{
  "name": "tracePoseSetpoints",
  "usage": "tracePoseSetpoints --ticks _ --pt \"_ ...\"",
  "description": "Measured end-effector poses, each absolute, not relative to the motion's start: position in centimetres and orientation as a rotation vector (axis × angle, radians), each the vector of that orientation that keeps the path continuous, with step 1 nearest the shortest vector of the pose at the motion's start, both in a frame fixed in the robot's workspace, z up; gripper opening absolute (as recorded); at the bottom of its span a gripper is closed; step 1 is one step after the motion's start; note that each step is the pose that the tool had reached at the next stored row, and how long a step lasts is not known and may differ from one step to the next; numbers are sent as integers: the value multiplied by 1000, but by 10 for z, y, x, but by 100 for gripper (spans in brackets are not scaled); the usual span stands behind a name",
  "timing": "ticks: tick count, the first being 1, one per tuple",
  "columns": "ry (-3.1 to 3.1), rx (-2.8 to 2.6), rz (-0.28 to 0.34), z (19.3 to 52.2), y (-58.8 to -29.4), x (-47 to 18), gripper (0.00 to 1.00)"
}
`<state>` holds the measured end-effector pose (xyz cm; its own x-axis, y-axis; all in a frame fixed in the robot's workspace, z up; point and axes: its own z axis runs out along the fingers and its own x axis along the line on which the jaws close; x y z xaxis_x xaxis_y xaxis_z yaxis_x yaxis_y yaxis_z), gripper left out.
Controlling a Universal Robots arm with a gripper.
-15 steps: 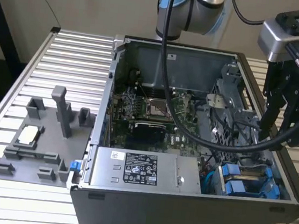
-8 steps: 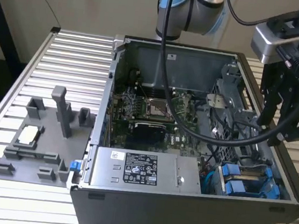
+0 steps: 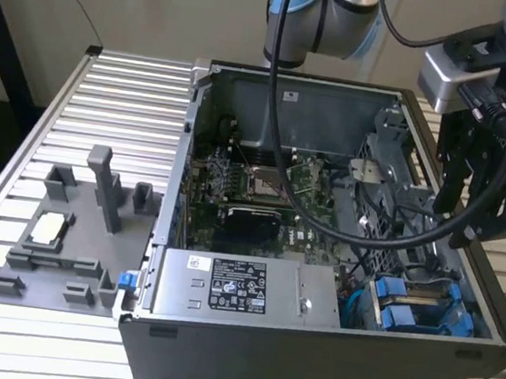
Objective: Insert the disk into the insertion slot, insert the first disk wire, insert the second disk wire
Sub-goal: 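Insert the first disk wire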
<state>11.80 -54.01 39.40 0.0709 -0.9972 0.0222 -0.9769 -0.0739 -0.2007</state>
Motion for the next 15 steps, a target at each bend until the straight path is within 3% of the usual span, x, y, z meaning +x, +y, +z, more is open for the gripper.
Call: tracePoseSetpoints --ticks 15 --pt "2042 -2199 -242 389 -540 118 47"
